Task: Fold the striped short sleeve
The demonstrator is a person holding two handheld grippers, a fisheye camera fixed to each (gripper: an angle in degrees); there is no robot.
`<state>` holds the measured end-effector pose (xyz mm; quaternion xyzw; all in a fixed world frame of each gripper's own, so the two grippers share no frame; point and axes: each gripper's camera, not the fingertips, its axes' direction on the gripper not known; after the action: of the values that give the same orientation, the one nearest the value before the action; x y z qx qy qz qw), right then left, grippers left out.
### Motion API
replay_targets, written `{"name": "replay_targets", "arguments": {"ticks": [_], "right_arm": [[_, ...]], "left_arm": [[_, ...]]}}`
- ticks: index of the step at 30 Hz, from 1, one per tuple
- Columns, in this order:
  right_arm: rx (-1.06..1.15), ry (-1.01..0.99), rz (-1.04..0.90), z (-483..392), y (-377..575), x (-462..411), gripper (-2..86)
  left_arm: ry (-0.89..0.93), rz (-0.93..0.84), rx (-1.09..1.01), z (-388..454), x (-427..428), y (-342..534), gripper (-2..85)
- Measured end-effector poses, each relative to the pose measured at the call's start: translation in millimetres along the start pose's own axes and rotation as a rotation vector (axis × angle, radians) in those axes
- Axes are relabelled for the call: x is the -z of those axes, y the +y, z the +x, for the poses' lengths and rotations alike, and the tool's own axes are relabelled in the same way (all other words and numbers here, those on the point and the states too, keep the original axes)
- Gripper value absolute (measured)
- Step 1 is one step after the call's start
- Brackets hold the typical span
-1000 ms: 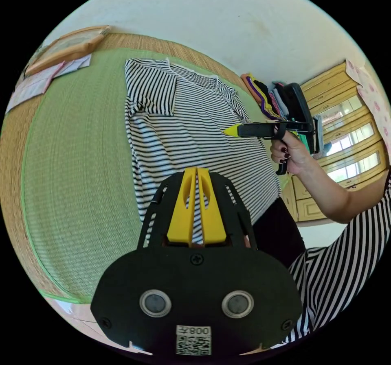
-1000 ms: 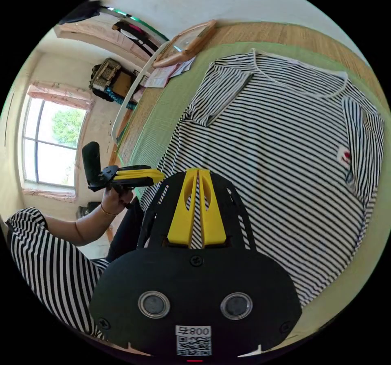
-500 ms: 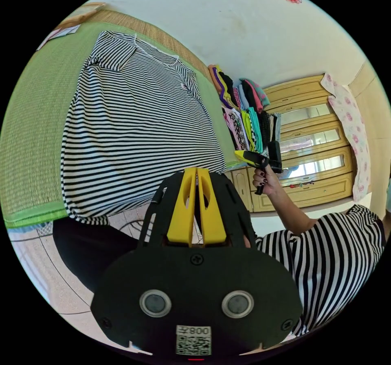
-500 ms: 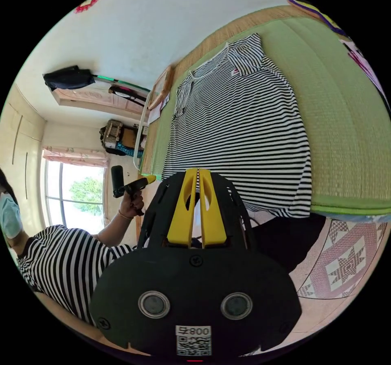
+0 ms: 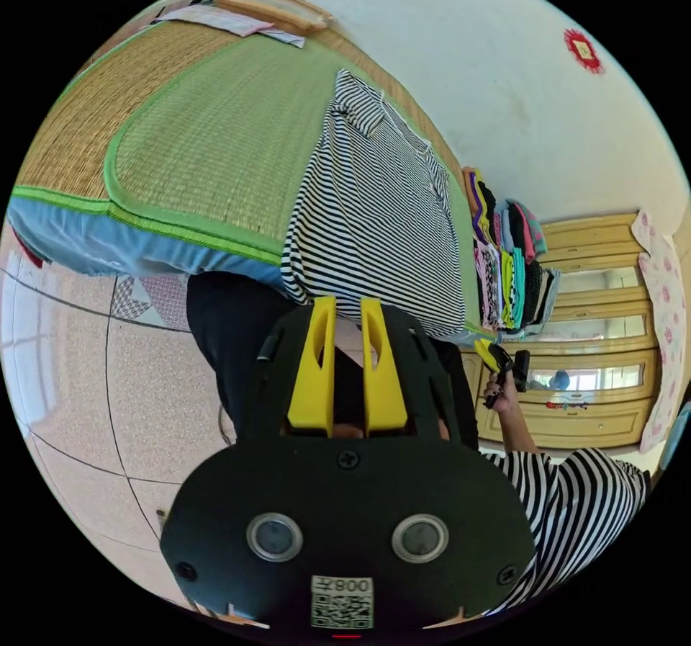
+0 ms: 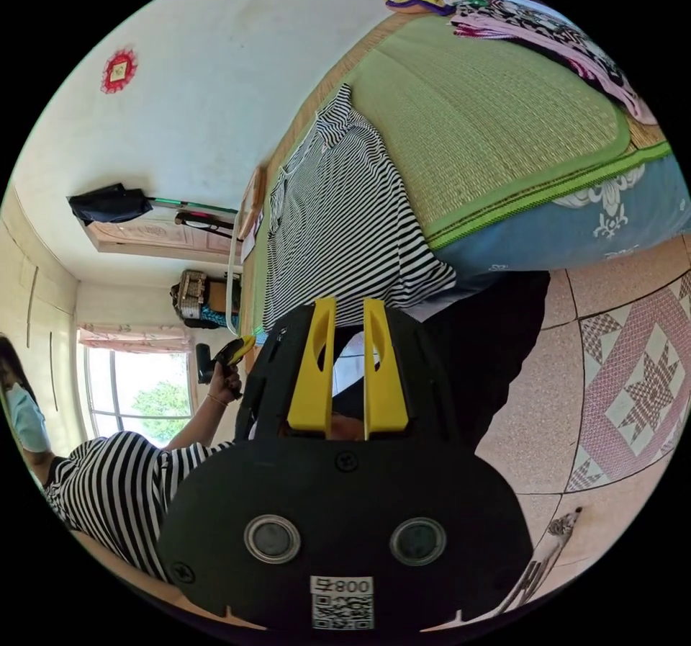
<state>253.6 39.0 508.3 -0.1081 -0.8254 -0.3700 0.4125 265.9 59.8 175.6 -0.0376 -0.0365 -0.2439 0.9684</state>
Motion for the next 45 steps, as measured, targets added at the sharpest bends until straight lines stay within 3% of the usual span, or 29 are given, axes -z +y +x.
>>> {"name": "replay_targets", "arguments": {"ticks": [6,20,32,45], "right_arm": [[0.012,0.124,-0.046,12,5,-9,7.4],[0.170,0.421,-0.168,11,-21,-42,8.5],[0.194,0.429,-0.257,18,-36,-83,5.7],[0.210,0.417,-0.308,5,-34,-96,1.3]], "left_arm": [[-0.054,-0.039,0.065,-15,-18,0,6.8],[-0.218,-0.150,-0.037,18,-48,-5,6.9],[-0.189,-0.147,0.025,17,-56,1,6.1],[-0.292,-0.188,-0.096,27,-61,6,6.3]]}}
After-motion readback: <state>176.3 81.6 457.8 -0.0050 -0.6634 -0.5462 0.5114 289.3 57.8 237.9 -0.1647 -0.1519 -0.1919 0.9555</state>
